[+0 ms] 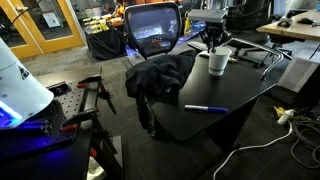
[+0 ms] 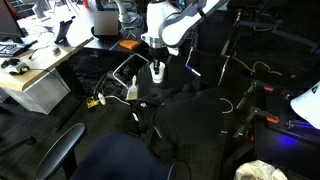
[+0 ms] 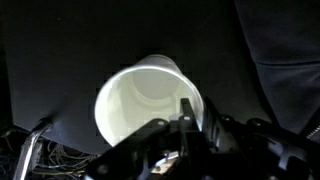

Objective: Move the cup slightly to the left

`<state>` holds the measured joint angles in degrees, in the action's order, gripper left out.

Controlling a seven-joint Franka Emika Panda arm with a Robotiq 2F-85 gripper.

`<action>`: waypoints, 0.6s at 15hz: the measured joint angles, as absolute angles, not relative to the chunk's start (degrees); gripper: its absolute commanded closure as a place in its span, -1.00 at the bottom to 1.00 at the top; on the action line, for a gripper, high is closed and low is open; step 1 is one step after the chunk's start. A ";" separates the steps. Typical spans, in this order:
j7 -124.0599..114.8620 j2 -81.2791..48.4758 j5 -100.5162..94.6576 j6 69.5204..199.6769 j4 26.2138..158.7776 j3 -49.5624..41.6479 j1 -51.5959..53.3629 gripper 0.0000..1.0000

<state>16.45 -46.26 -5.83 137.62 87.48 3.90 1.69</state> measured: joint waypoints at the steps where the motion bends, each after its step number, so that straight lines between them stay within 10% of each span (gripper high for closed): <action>1: 16.45 -46.25 -6.15 137.62 87.47 3.90 1.84 -0.17; 6: 16.44 -45.06 -7.83 138.10 87.61 3.87 2.70 -0.90; 9: 16.06 -42.79 -8.27 139.21 88.86 3.78 3.13 -1.00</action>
<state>16.06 -42.79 -8.27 139.21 88.86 3.78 3.13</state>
